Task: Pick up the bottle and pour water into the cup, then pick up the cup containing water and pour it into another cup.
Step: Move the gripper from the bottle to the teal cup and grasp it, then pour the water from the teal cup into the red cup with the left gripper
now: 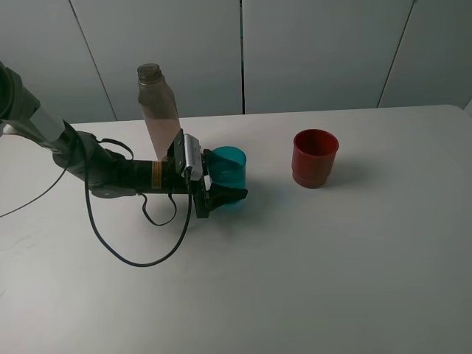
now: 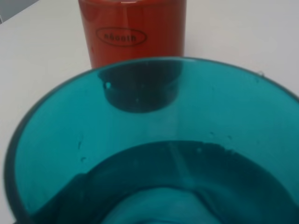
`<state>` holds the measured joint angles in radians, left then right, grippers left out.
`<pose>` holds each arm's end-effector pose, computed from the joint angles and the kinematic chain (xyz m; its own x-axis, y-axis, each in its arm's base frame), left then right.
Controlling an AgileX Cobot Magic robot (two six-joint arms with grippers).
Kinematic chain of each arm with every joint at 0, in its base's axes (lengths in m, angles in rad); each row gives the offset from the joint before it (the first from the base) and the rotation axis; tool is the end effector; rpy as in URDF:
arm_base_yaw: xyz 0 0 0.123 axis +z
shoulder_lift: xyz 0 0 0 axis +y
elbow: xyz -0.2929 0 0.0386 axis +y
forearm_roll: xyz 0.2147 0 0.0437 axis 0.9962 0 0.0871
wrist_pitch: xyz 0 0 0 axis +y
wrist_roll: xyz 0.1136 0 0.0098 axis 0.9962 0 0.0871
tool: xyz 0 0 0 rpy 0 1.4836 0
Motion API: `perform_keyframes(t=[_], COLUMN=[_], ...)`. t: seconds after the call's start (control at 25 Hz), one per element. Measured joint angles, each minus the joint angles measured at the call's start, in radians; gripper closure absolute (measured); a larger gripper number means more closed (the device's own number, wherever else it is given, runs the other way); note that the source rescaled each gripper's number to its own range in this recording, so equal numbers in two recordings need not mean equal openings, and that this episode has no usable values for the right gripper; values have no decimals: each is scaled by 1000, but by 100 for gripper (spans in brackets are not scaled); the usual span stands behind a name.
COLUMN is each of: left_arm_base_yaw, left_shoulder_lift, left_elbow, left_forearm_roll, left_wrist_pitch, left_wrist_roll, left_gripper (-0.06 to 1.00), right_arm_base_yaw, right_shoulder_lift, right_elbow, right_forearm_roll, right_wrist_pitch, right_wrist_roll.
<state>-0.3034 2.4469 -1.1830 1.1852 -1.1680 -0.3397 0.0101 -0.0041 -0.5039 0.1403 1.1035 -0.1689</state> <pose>0.3621 -0.2152 0.0631 -0.0118 0.2312 -0.9728 0.9810 0.1913 0.0336 -0.0279 0.0140 0.2482 -0.4680 -0.1091 -0.8770 -0.1695 0.9850 -0.0321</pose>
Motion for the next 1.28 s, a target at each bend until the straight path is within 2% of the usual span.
perform_keyframes(t=[0.24,0.44,0.76,1.08,1.28], left_arm_base_yaw=[0,0,-9,-44,-78], left_shoulder_lift=[0,0,-71,-110,-110], left_elbow=[0,0,0,-58,-137], left_forearm_roll=[-11,-62,-127,-163,-163], left_wrist_pitch=[0,0,0,78,195], left_wrist_roll=[0,-15,-122,-205,-262], left_gripper=[89,89,89,89,89], right_arm_base_yaw=[0,0,0,0,0], right_shoulder_lift=[0,0,0,0,0], right_elbow=[0,0,0,0,0], right_forearm_roll=[0,0,0,0,0], right_wrist_pitch=[0,0,0,0,0], right_wrist_roll=[0,0,0,0,0])
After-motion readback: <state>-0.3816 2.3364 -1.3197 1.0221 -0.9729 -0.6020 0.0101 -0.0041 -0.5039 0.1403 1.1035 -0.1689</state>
